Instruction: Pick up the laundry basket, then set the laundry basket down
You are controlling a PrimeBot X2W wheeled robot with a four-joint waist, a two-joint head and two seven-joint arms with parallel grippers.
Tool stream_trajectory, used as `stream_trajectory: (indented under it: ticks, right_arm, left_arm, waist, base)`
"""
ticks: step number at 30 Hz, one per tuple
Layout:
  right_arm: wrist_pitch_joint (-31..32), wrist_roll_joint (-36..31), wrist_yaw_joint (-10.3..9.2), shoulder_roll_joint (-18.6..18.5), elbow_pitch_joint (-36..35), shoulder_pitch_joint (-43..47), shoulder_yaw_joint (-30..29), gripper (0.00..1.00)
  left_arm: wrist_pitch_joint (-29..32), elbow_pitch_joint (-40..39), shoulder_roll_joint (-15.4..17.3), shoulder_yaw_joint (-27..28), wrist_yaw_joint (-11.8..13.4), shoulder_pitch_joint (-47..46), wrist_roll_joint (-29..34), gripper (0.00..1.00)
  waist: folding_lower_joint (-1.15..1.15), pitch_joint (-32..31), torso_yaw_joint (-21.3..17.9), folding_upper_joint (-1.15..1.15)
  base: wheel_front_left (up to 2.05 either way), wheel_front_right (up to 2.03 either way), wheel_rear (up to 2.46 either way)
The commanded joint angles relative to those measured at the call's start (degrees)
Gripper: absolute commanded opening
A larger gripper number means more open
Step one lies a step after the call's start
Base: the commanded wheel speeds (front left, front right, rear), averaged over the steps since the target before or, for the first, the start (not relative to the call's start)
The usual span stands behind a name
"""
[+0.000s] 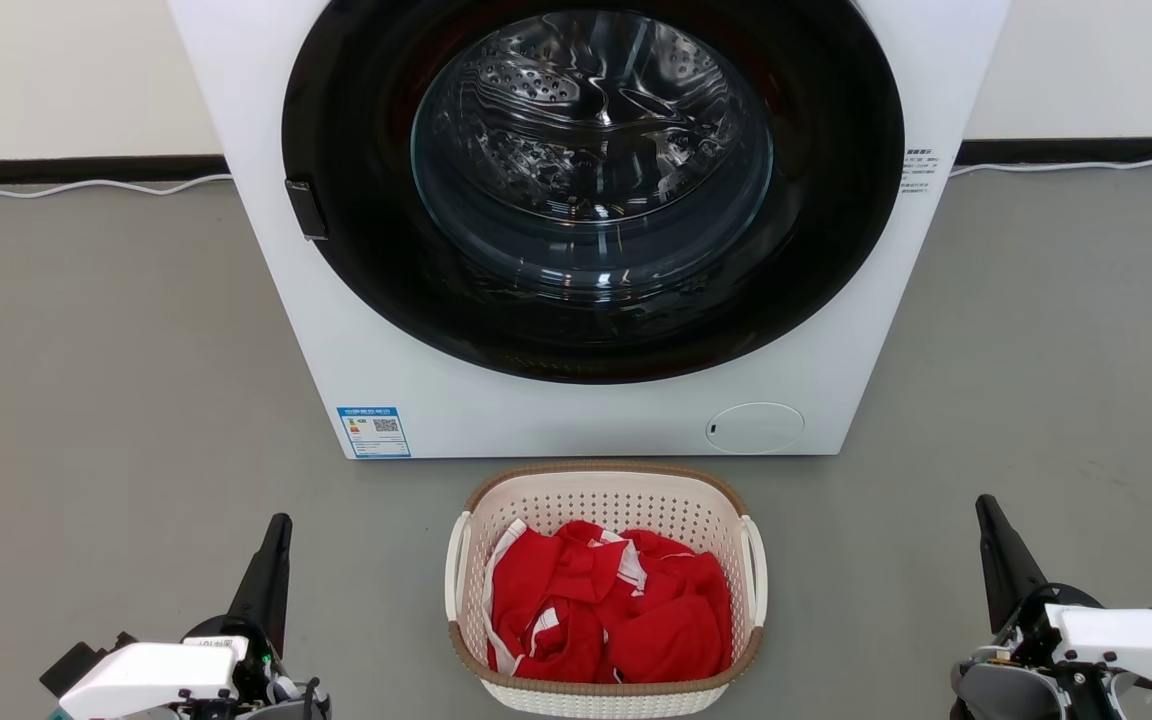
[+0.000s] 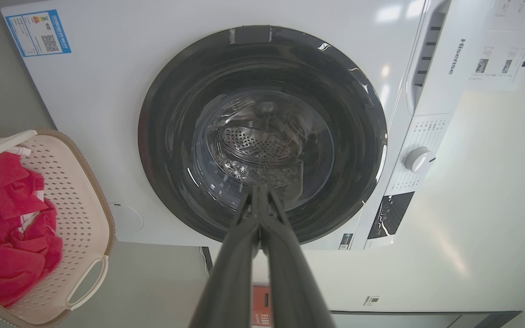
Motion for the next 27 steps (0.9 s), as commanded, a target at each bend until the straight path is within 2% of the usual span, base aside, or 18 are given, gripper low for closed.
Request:
stream_trajectory:
  ticks: [1,27]
  right_arm:
    - [0.58,0.38,0.42,-0.26,-1.79,-2.36,1.12,0.00]
    - [0.58,0.38,0.42,-0.26,-1.79,-2.36,1.12,0.00]
  left_arm:
    - [0.35,-1.67,0.77,1.78,-0.39,-3.20,-0.29,0.00]
    - [0.35,-1.67,0.77,1.78,-0.39,-3.20,-0.29,0.00]
  waist:
    - [0.00,0.00,0.00,0.00]
    - [0.00,0.00,0.00,0.00]
  base:
    - [0.00,0.00,0.00]
    - [0.00,0.00,0.00]
